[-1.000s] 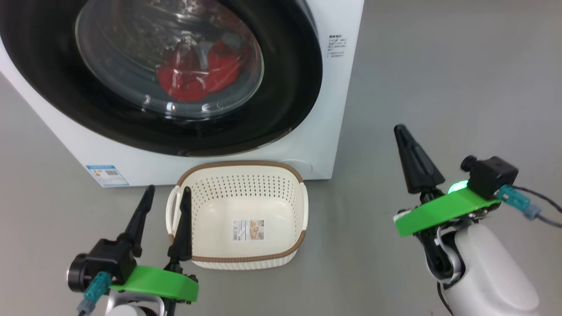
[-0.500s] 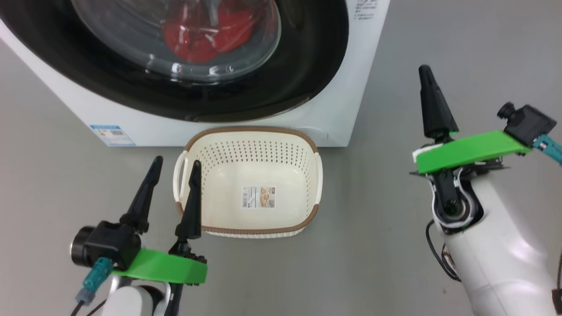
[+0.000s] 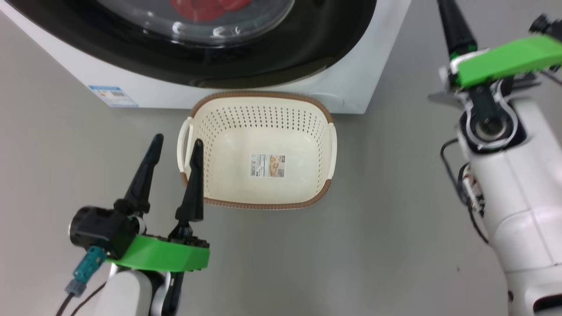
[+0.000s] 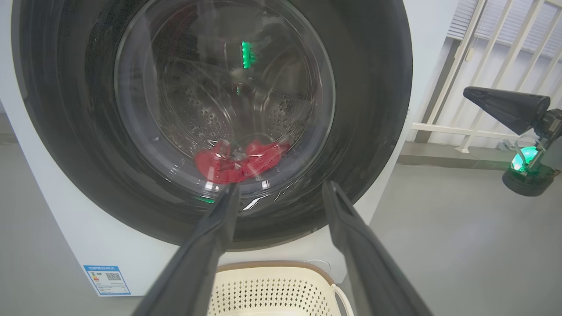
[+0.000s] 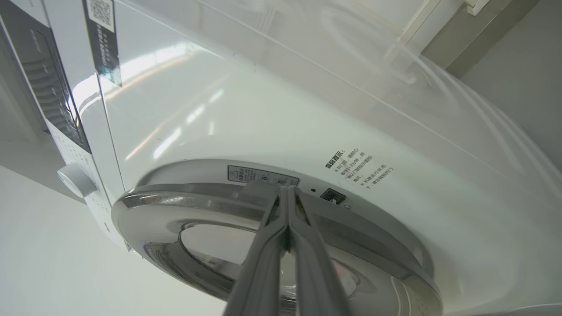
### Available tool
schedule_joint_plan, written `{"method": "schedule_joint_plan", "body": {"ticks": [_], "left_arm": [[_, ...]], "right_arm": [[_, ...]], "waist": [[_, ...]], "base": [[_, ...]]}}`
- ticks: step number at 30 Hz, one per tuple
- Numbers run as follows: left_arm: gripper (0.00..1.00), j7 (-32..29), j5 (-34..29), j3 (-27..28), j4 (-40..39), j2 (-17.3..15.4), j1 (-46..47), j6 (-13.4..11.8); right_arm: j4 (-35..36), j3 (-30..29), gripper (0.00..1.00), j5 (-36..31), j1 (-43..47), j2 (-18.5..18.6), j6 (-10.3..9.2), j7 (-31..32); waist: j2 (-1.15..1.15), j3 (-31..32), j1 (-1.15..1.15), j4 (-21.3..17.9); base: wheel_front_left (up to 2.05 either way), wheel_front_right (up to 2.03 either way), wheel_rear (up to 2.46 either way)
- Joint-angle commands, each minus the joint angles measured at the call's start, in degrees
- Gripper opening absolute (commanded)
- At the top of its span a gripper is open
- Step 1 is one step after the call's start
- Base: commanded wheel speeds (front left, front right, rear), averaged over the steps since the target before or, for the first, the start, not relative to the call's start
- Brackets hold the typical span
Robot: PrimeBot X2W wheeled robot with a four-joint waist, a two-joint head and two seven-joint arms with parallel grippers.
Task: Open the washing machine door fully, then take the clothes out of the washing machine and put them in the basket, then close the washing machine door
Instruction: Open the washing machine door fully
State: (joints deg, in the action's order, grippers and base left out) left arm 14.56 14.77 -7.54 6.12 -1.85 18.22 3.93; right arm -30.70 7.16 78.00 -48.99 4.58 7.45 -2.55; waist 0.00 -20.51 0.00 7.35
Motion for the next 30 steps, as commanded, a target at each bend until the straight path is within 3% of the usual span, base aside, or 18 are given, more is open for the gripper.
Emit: {"method": "schedule_joint_plan", "body": {"ticks": [1,14,30], "left_arm": [[1.0,0.44,0.41,1.48,-1.82,-1.03,1.49,0.01],[1.0,0.44,0.64,0.35,-3.37,-1.03,4.23,-0.39],[1.0,0.44,0.61,-0.4,-3.31,-1.03,5.2,-0.08]], "right_arm": [[1.06,0.31,0.0,1.25,-2.21,-0.58,0.03,1.18],[-4.53,0.64,0.0,8.7,-14.29,0.37,0.03,16.27],[-10.69,0.36,0.0,11.38,-22.85,2.03,0.03,23.98]], "waist": [[0.0,-2.15,0.0,0.56],[0.0,-8.0,0.0,1.93],[0.0,-11.85,0.0,3.76]], "base": [[0.0,0.0,0.0],[0.0,0.0,0.0],[0.0,0.0,0.0]]}}
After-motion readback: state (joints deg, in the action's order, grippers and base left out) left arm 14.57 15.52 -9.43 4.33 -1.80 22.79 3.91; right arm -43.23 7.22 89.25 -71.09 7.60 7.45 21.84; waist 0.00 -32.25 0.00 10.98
